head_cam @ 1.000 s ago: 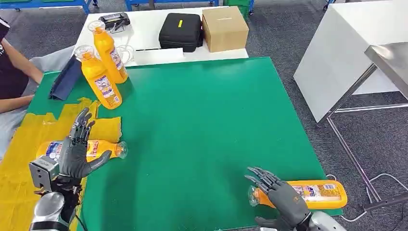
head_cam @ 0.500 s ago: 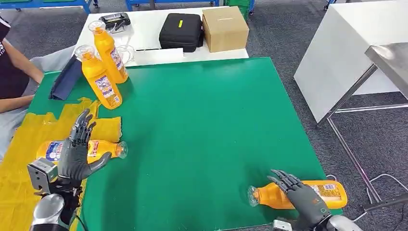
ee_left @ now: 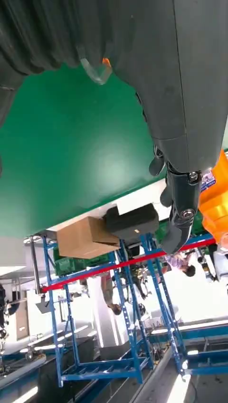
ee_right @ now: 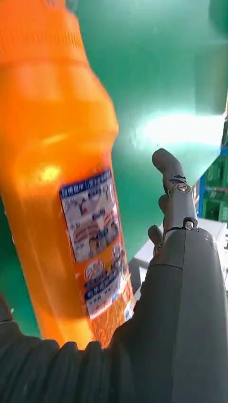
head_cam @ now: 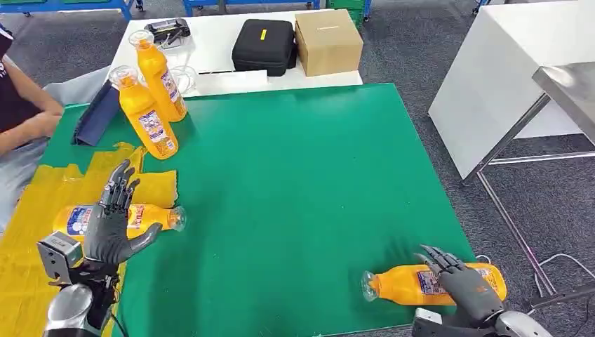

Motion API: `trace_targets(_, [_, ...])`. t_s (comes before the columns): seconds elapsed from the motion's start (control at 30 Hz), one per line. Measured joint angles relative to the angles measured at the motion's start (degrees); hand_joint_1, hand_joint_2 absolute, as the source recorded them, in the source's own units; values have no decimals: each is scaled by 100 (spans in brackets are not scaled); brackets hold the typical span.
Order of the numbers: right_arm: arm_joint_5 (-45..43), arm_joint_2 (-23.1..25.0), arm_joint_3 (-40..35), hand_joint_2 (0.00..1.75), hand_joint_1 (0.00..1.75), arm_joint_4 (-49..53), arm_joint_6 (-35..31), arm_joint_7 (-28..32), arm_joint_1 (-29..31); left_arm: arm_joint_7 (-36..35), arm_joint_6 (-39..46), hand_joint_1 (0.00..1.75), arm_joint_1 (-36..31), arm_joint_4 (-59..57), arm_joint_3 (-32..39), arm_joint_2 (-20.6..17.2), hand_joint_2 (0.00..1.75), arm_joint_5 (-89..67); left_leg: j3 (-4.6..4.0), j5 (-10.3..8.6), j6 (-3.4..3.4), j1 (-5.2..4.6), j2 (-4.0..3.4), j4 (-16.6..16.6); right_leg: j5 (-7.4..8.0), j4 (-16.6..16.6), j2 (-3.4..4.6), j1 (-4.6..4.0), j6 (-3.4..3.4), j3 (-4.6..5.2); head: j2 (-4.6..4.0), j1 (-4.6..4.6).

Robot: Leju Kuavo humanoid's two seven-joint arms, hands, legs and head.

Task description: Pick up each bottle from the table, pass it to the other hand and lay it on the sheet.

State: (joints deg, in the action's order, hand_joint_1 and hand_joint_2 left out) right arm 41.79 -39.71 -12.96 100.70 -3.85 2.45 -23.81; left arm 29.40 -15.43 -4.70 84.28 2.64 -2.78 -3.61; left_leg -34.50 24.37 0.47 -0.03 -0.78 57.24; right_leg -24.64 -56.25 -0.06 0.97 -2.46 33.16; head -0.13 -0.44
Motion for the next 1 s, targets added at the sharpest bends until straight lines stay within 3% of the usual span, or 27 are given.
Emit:
trace_targets(0.57, [407,-17,315,175,0,-203,245,-433,-146,-90,-17,0,66,72,4,0,175,-15,0,0,0,0,0,0,0,0,0,0,0,-1,0,-2])
trace_targets(0.63, [516,-15,315,175,23,-245,245,-500,-132,-116,-15,0,77,96,4,0,175,-15,0,0,0,0,0,0,0,0,0,0,0,-1,0,-2])
trace_targets(0.67, [555,-9,315,175,68,-267,247,-520,-119,-120,-15,0,82,101,4,0,175,-15,0,0,0,0,0,0,0,0,0,0,0,-1,0,-2])
trace_targets(0.7, [593,2,315,175,140,-287,247,-527,-103,-125,-15,0,86,103,4,0,175,-15,0,0,0,0,0,0,0,0,0,0,0,-1,0,-2])
trace_targets(0.77, [643,15,308,175,175,-324,271,-562,-78,-136,-15,0,105,114,4,2,175,-15,1,0,0,0,0,0,0,0,0,0,0,-1,0,-2])
trace_targets(1.0, [726,-4,306,175,175,-398,341,-667,-42,-151,-17,0,148,144,4,0,175,-17,1,0,0,0,0,0,0,0,0,0,0,-3,0,-2])
